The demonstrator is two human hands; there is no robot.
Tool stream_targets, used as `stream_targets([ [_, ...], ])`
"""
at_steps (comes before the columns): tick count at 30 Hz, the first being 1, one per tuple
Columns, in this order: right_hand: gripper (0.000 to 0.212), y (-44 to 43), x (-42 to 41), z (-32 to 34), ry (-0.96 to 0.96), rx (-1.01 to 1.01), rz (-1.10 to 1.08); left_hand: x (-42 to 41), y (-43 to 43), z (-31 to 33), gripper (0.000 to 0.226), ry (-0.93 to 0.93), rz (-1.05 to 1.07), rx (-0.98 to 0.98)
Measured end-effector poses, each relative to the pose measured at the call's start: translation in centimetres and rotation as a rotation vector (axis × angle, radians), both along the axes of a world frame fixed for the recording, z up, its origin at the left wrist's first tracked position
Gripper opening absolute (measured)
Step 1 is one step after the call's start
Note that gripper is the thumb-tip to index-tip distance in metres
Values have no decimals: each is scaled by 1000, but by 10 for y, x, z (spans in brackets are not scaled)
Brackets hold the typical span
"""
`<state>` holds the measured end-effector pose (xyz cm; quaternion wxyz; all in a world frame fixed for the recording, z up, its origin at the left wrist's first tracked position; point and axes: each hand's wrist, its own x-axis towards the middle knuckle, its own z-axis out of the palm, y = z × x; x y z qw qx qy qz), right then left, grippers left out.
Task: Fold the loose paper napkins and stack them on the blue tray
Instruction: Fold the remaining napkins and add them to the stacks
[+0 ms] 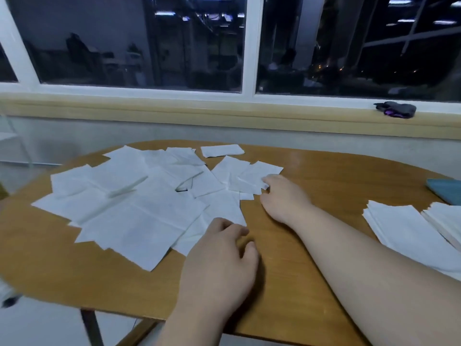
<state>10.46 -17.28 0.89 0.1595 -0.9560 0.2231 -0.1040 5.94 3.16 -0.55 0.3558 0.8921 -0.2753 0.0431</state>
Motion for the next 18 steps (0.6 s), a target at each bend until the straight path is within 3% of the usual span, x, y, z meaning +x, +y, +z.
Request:
stream_targets([
  [6,16,-10,9,-7,86,-197,-87,0,0,-2,33,-27,-50,9],
  [10,29,-10,-25,-7,156,-307,-130,-2,3,-2,32,-41,-58,22],
  [18,22,11,-151,-19,-61,-102,-36,-23,10,-3,33,-130,-237,93],
])
